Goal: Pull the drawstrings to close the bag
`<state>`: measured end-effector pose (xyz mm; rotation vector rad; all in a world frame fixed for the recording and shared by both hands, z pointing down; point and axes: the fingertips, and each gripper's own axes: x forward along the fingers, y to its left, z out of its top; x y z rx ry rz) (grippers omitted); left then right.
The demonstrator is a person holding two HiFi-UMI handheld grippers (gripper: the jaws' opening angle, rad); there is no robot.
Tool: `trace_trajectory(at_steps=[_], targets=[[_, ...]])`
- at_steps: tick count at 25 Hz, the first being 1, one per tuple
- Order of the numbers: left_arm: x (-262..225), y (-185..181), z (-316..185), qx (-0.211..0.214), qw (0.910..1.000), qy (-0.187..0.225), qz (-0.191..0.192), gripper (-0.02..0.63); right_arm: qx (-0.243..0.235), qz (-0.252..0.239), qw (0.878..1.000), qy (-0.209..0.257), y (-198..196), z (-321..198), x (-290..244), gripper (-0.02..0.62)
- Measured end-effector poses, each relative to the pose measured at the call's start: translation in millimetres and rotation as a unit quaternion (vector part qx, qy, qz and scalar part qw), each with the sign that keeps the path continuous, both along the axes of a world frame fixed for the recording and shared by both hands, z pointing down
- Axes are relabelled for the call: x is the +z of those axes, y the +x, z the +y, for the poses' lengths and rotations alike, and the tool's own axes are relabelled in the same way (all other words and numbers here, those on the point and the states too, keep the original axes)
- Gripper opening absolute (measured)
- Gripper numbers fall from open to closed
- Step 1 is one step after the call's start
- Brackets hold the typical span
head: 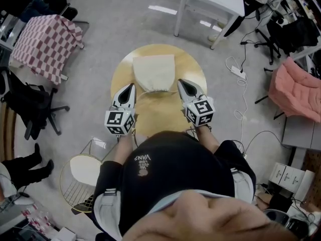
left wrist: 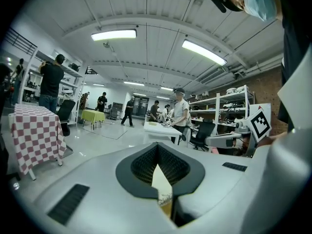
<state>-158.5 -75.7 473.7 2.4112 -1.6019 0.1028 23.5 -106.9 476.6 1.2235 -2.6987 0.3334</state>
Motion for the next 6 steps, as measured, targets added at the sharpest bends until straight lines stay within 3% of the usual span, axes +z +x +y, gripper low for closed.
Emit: trace_trajectory(at_steps=[6], targets=[[-1.1,1.2,0.1,0.002,1.0000,0.003,0.003,0.011,0.002,0.003,1.000,0.002,-0.8,0.3,0.1,-0.005]])
